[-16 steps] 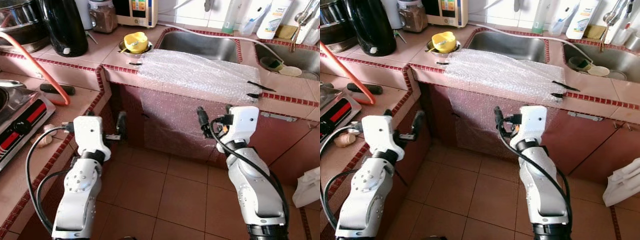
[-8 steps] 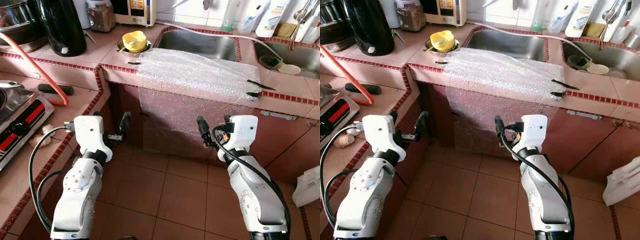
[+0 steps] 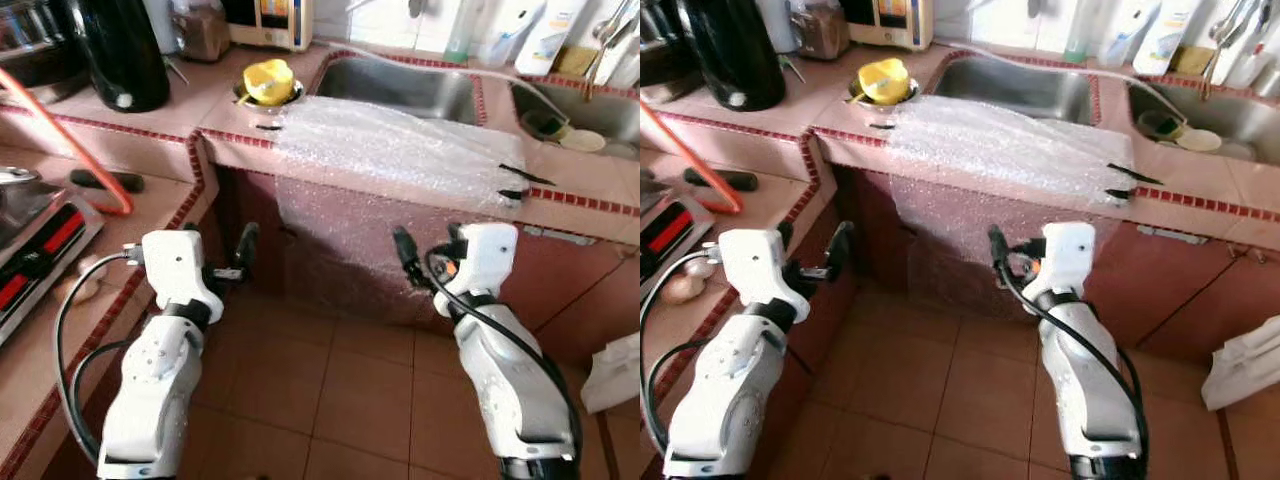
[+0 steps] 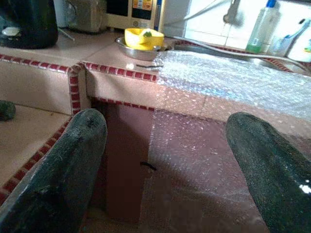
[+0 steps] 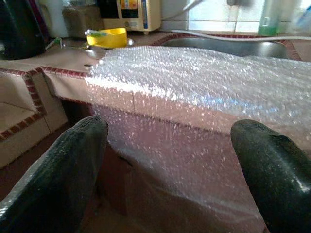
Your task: Kitchen organization
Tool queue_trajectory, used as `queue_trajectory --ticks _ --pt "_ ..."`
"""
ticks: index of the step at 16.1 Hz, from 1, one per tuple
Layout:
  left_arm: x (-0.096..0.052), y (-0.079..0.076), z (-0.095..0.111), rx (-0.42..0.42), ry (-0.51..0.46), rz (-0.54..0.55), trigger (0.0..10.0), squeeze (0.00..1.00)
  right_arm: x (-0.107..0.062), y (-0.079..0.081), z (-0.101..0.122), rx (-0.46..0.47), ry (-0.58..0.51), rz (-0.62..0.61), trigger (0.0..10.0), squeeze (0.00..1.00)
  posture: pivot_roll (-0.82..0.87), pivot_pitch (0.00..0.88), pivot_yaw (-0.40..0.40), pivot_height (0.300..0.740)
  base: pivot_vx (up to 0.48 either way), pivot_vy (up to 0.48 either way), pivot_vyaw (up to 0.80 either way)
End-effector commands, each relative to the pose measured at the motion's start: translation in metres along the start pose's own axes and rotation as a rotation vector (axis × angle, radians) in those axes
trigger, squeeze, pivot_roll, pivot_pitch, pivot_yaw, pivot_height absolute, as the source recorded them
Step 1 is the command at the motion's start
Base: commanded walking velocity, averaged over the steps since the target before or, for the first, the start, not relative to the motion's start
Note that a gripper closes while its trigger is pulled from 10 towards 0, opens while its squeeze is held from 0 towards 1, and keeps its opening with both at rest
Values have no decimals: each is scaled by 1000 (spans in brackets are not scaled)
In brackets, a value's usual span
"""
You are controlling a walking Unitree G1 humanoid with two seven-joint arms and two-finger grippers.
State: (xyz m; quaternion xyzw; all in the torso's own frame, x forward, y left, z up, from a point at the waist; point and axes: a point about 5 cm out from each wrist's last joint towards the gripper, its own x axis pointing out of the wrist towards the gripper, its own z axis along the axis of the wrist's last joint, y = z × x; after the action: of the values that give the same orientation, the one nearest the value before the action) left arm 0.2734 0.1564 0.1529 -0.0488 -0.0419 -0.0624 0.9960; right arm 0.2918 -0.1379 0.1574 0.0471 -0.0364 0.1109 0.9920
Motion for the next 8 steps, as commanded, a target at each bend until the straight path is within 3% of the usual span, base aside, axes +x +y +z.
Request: queue_trajectory --ticks 1,8 --pt "1 -6 3 -5 -10 -21 10000 0 -3 -8 0 -8 0 -26 10000 0 -5 102 -36 740 390 0 0" --pt "2 -7 1 -12 -2 -30 10000 0 -1 -8 0 -18 -8 -30 10000 0 -12 98 -33 740 400 0 0"
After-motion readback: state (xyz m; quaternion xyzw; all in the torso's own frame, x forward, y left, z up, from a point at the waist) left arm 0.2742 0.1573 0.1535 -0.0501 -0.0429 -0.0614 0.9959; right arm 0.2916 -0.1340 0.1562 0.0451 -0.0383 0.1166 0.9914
